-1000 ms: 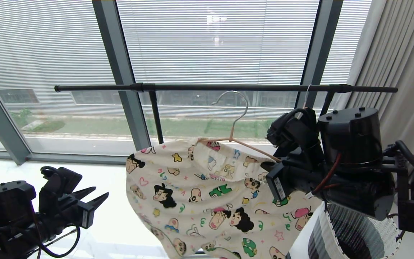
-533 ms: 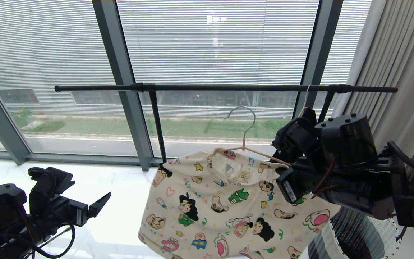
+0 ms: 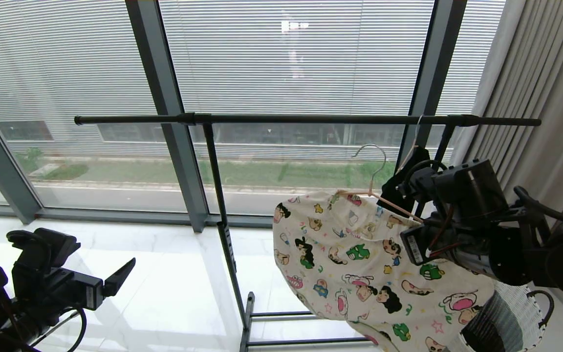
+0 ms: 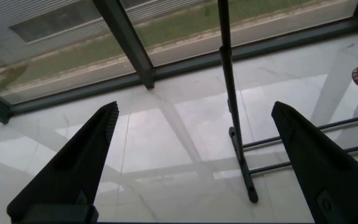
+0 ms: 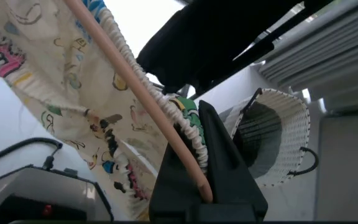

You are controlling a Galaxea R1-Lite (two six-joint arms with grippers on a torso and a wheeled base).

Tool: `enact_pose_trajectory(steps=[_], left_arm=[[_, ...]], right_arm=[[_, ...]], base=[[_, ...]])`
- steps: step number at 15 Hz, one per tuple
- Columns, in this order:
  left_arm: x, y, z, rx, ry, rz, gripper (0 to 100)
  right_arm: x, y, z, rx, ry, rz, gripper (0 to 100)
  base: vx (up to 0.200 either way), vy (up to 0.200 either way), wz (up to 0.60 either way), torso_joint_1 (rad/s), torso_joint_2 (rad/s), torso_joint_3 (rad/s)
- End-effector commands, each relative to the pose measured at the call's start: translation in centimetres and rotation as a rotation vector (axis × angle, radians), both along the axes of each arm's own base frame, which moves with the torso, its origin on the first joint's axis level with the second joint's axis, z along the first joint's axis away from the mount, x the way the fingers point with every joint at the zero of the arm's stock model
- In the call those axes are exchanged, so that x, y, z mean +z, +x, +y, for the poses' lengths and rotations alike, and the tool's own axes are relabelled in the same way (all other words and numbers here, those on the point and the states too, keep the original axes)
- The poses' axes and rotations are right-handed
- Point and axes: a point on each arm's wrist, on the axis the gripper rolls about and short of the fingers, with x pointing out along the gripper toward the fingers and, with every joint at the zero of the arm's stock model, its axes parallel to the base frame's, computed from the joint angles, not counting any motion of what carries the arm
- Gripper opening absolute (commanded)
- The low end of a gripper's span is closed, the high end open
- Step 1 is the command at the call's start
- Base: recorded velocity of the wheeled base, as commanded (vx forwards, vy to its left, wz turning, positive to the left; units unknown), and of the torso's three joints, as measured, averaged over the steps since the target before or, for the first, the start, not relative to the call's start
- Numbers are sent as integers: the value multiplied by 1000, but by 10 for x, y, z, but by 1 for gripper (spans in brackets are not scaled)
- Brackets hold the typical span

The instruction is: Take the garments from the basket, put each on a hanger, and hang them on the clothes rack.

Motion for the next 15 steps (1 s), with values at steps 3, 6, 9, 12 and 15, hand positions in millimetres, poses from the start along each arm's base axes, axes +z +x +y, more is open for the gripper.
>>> enact_pose_trajectory(steps=[3,6,9,12,15], left_arm=[[6,-3,0,37,12,-29,100],[11,-5,0,52,22,-52,100],[12,-5,0,54,23,-57,100],[12,-5,0,54,22,-57,100],[12,-5,0,54,22,-57,100]], right_arm=[[-5,21,1,-149,37,-17,0],[4,50,9,-271,55,-86,0],[7,66,16,-343,31,-131,0],[12,71,20,-345,46,-147,0],[11,71,20,-344,45,-146,0]], base=[[0,0,0,0,0,0],[0,0,0,0,0,0],[0,0,0,0,0,0],[133,0,0,2,2,0],[200,0,0,-4,1,4]])
